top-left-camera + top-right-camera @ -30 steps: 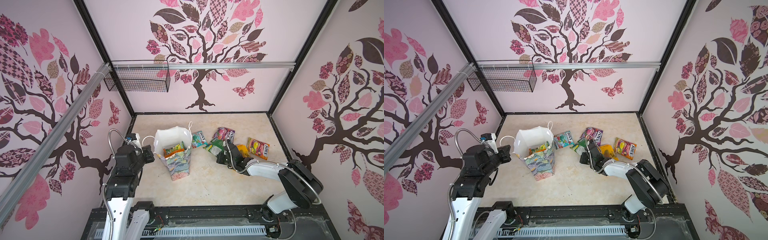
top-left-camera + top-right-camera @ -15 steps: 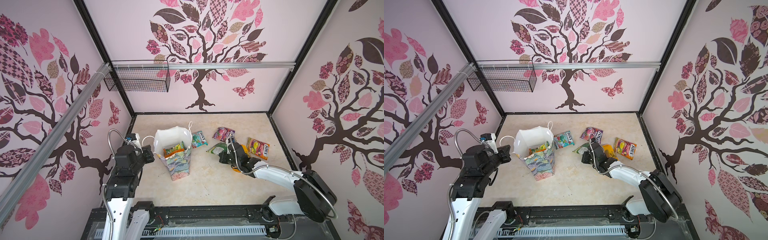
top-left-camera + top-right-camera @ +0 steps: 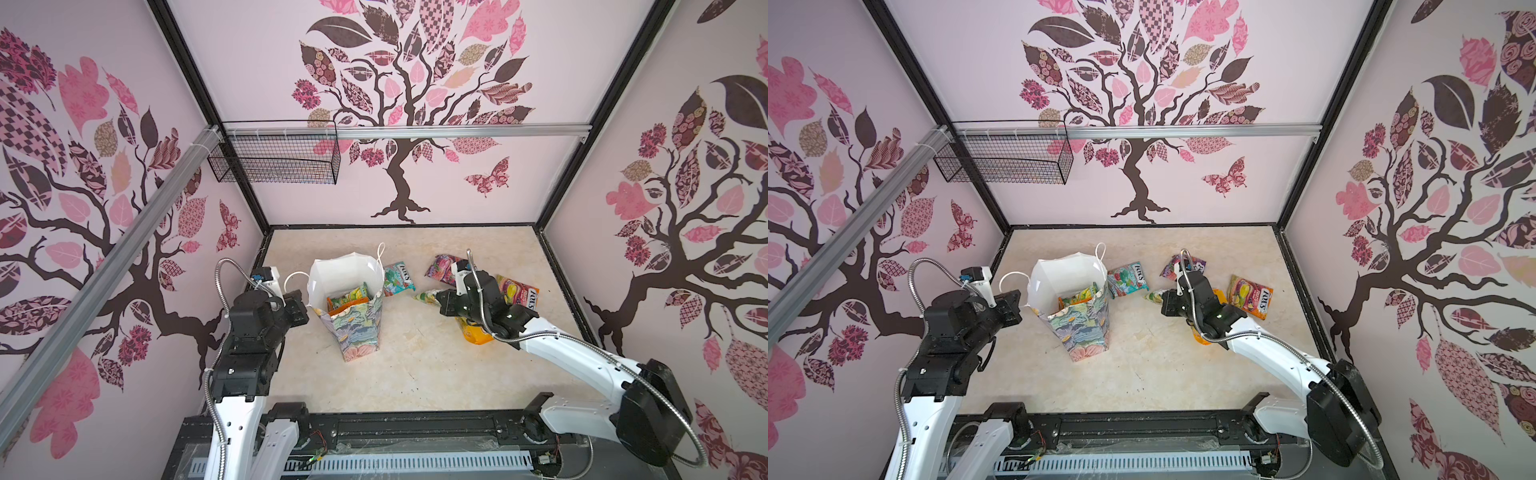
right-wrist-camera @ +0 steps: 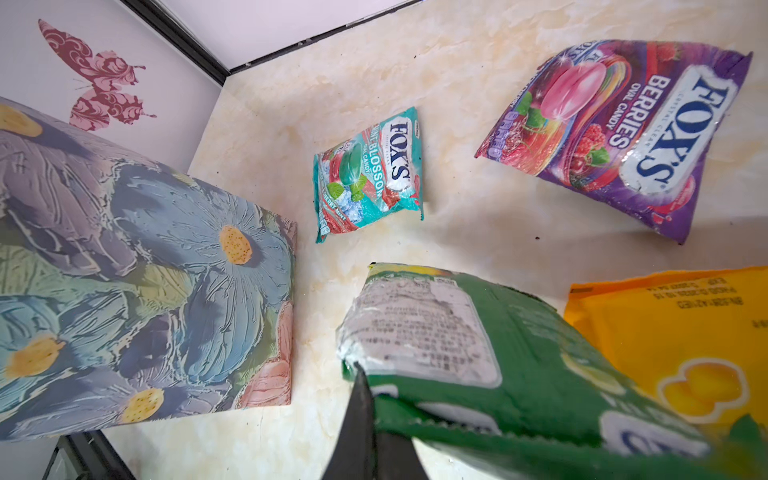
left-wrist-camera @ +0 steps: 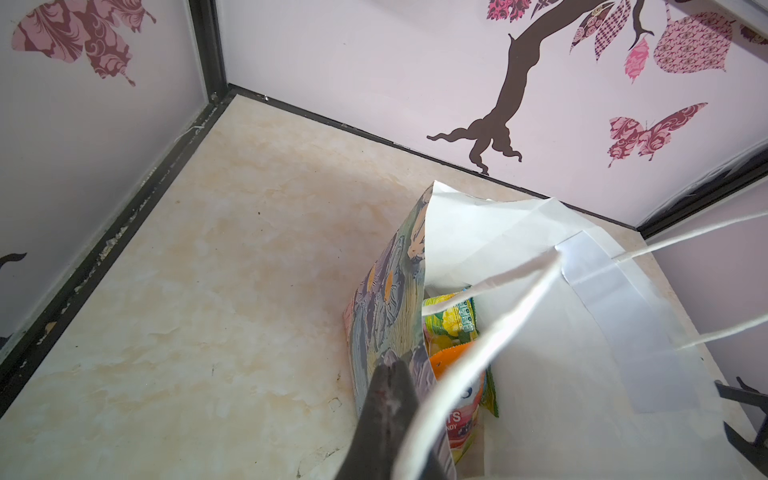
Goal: Place the snacks into the paper bag
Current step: 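Lift the green tea bag with the right gripper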
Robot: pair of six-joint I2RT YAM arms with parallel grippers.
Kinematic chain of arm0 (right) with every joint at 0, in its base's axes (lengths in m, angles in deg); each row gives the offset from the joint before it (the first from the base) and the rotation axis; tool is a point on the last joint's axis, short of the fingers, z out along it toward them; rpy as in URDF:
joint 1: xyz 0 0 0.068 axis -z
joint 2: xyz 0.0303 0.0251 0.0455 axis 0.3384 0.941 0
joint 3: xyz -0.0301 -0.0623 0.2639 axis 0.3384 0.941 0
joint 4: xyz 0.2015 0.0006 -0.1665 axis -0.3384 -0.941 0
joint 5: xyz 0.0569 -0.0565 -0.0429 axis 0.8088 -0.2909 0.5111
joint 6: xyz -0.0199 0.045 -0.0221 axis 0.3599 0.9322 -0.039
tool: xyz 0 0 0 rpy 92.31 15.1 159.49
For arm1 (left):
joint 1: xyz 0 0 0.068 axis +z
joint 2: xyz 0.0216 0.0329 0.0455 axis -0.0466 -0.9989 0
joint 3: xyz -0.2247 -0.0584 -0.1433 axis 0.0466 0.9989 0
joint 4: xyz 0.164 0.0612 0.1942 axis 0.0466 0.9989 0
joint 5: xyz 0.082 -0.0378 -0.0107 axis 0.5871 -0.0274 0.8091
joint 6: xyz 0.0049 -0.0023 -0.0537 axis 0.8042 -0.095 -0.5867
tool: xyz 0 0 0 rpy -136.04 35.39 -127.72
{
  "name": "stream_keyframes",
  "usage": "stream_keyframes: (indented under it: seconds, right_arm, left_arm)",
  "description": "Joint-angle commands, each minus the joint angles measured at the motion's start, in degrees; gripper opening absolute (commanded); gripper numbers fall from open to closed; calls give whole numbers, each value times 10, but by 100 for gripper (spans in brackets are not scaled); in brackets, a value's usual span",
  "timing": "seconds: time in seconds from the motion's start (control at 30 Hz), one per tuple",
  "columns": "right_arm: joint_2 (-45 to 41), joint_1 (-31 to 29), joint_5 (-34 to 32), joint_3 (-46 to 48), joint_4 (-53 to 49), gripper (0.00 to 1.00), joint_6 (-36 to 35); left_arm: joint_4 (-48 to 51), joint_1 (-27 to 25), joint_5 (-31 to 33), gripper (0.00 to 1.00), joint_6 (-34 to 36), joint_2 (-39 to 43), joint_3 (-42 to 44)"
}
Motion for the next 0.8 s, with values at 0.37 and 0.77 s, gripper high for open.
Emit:
stream_keyframes:
  seconds: [0.37,0.77]
  right_arm:
    - [-40,-25,13,-75,-63,0,-67]
    - [-58,-90,-21,-156,-132,0,-100]
  left_arm:
    - [-2,2,-6,3,2,3,-11]
    - [-3,2,-3,3,6,6,-13]
